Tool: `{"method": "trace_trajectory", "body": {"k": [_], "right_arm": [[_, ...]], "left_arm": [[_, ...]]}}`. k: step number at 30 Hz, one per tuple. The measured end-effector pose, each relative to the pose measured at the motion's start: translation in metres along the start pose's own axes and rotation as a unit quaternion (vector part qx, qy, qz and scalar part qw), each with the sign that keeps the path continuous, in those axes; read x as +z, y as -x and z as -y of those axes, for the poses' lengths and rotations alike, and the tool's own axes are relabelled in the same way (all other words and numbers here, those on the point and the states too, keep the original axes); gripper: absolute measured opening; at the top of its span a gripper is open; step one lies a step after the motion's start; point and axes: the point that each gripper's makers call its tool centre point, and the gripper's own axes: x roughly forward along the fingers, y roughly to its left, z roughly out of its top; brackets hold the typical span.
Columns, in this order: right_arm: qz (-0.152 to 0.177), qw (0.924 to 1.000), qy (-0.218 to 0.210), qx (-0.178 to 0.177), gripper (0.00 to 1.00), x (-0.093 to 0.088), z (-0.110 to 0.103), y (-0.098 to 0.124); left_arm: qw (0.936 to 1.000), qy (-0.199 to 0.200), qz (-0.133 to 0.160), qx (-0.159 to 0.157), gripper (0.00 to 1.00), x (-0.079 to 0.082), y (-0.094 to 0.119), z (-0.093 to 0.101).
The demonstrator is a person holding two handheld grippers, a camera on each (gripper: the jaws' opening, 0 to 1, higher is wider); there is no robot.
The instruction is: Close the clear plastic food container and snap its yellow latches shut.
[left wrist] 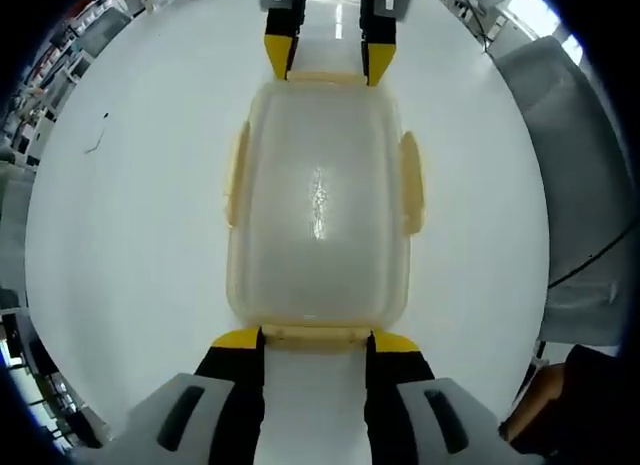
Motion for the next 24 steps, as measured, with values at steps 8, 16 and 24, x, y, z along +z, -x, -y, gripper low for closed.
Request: {"method": "trace_trajectory", "body": {"k": [8, 16, 24], "right_arm": [[-0.016, 0.9998, 0.001, 0.009, 0.35, -0.005, -0.002, 0.019], [0.015, 0.9998, 0.012, -0.007, 0.35, 0.008, 0.001, 0.062], [0.007, 0.9997, 0.016, -0.02, 0.35, -0.017, 0.001, 0.101]], "left_arm": [[0.9998, -0.011, 0.011, 0.011, 0.33, 0.018, 0.026, 0.002], [0.9993, -0.007, 0.022, 0.029, 0.33, 0.03, 0.054, -0.003], [0.9982, -0.014, 0.046, 0.037, 0.33, 0.072, 0.074, -0.003]]}}
